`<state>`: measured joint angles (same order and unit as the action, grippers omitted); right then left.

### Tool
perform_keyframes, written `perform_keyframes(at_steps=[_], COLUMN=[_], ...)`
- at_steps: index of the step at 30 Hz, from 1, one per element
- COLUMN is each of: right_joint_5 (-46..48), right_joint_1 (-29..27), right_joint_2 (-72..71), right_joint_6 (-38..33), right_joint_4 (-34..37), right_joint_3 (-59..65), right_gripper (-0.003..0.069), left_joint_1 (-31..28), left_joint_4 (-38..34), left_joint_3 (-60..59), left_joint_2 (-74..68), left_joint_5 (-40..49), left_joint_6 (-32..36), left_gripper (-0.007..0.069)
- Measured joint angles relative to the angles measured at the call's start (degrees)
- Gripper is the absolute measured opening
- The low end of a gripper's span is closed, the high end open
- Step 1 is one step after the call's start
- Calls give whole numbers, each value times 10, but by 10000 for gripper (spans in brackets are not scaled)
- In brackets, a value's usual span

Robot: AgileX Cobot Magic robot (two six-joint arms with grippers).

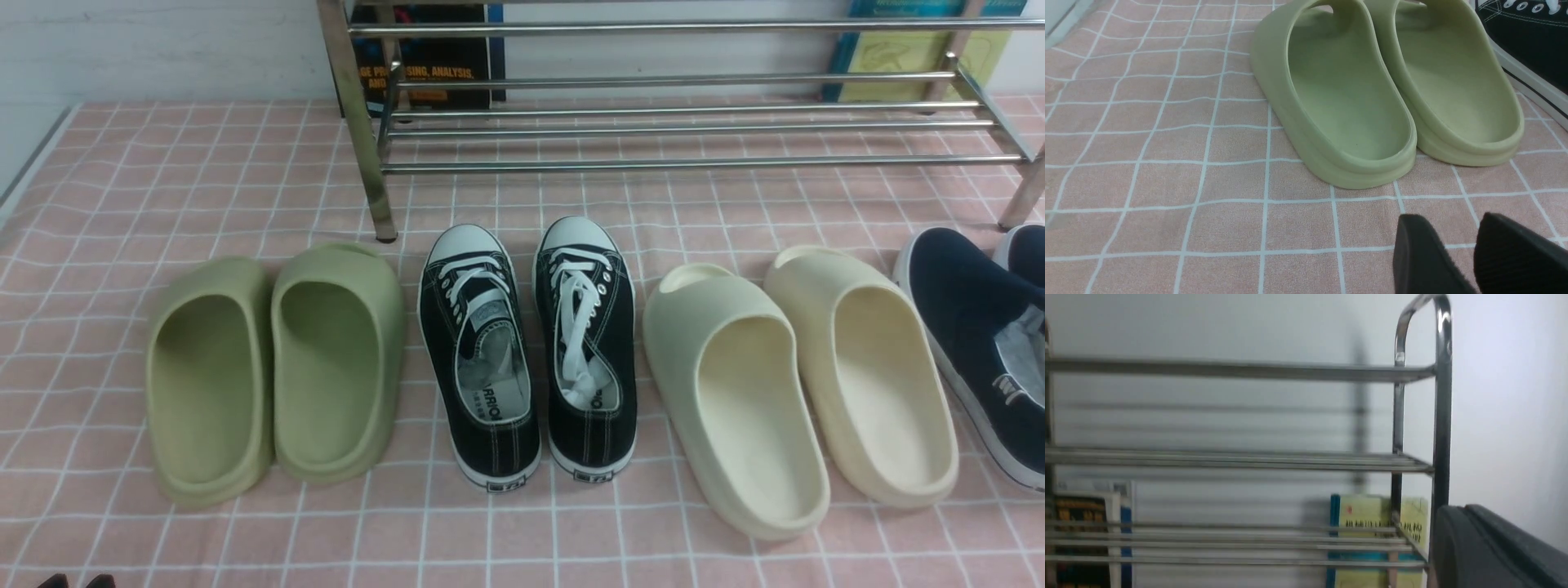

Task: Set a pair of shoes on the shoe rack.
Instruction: Use the right arm to grab the shoe closest to it

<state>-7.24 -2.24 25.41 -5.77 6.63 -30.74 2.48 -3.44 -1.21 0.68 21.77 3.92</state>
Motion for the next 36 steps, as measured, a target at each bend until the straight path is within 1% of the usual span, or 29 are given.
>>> perform_keyframes(at_steps=[2,7,9,12,13,14,17,19,22,23,25,28,32,36], right_joint_5=[79,331,412,509,513,545,567,577,574,568,551,517,490,470], right_joint_1=[0,0,0,0,0,0,0,0,0,0,0,0,0,0], right_joint_2=[94,250,317,411,422,463,504,541,566,576,596,635,690,742], right_joint_6=[-6,-9,-10,-10,-11,-18,-26,-28,-27,-28,-28,-19,7,42], right_joint_4=[13,31,39,56,57,54,43,20,-6,-16,-36,-61,-74,-74], right_joint_3=[-54,-168,-213,-271,-278,-299,-313,-316,-316,-317,-319,-320,-320,-320], right_gripper=[-4,-4,-2,12,16,41,90,188,299,330,362,360,308,200], left_joint_1=[0,0,0,0,0,0,0,0,0,0,0,0,0,0], left_joint_4=[0,0,0,0,0,0,0,0,0,0,0,0,0,0], left_joint_3=[0,0,0,0,0,0,0,0,0,0,0,0,0,0], left_joint_2=[0,0,0,0,0,0,0,0,0,0,0,0,0,0], left_joint_5=[0,0,0,0,0,0,0,0,0,0,0,0,0,0], left_joint_6=[0,0,0,0,0,0,0,0,0,0,0,0,0,0], left_gripper=[239,239,239,239,239,239,239,239,239,239,239,239,239,239])
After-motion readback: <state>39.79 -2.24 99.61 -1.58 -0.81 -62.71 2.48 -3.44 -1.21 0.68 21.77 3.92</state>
